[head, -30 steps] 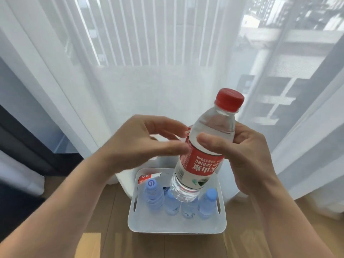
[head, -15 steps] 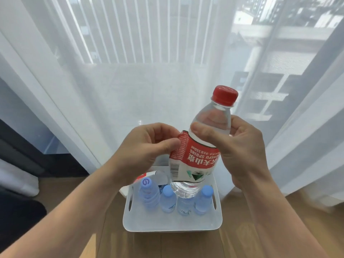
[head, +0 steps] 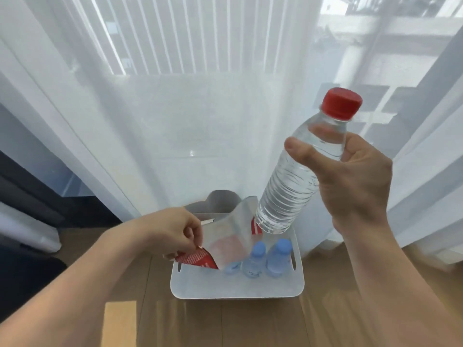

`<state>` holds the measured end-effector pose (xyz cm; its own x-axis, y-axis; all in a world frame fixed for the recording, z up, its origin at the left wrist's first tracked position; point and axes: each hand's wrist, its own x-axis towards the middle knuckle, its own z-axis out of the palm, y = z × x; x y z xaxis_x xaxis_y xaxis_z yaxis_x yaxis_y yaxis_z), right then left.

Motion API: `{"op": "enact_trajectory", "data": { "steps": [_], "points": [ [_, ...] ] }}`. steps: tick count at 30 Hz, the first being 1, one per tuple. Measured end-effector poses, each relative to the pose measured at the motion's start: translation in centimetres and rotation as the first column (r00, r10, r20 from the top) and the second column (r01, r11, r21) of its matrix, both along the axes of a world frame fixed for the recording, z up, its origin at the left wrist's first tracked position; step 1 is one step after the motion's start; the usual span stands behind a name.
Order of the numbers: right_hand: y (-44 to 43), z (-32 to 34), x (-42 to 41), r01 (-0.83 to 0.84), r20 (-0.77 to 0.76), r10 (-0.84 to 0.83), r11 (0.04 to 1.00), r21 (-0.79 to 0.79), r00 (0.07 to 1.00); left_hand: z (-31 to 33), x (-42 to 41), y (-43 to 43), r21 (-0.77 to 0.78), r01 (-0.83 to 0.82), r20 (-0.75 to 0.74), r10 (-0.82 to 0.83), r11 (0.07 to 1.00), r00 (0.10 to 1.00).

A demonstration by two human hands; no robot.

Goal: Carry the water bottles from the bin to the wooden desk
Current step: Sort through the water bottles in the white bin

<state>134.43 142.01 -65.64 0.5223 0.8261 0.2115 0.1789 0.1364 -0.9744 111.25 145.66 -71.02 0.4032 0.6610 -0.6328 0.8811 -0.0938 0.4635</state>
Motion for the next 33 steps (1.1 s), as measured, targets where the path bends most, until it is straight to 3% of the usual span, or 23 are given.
{"op": "enact_trajectory", "data": {
  "steps": [4,7,11,13,16,20,22,27,30,33],
  "points": [
    [-0.1,-0.5,-0.6,-0.02,0.085,0.022,1.0,-0.023,0.996,-3.6,-1.9,0.1,-0.088,-0.023,-0.15,0.01,0.996,0.989],
    [0.2,-0.8,-0.6,-0.009,0.101,0.012,0.999,-0.031,0.995,-3.6,-3.0,1.3,0.204,-0.072,-0.19,0.111,0.976,0.975],
    [0.3,-0.9,-0.4,0.013,0.12,-0.01,1.0,-0.025,0.993,-3.3,-3.6,2.5,0.582,-0.2,-0.11,0.32,0.788,0.941],
    [0.2,-0.9,-0.3,0.0,0.126,0.003,1.0,-0.029,0.992,-3.3,-3.5,3.0,0.713,-0.27,0.007,0.379,0.647,0.926],
    [0.0,-1.0,0.0,-0.003,0.14,0.006,1.0,-0.026,0.99,-2.7,-2.7,3.7,0.772,-0.42,0.227,0.411,0.477,0.883],
    [-0.4,-1.0,0.3,-0.027,0.139,0.03,0.999,-0.02,0.99,-2.6,-1.8,4.4,0.811,-0.464,0.335,0.369,0.356,0.867],
    [-0.5,-1.1,0.4,-0.036,0.14,0.039,0.999,-0.024,0.989,-3.3,-1.6,4.7,0.8,-0.416,0.281,0.342,0.432,0.896],
    [-0.7,-1.4,0.3,-0.098,0.14,0.103,0.994,-0.041,0.985,-8.0,-1.4,4.6,0.501,-0.149,-0.041,0.195,0.852,0.98],
    [-0.7,-1.6,0.3,-0.119,0.159,0.128,0.991,-0.064,0.979,-9.9,-2.0,4.3,0.328,-0.097,-0.146,0.151,0.94,0.978],
    [-0.4,-2.3,0.4,-0.138,0.177,0.15,0.987,-0.08,0.973,-11.1,-1.7,4.1,0.27,0.004,-0.214,0.056,0.963,0.975]
  ]
}}
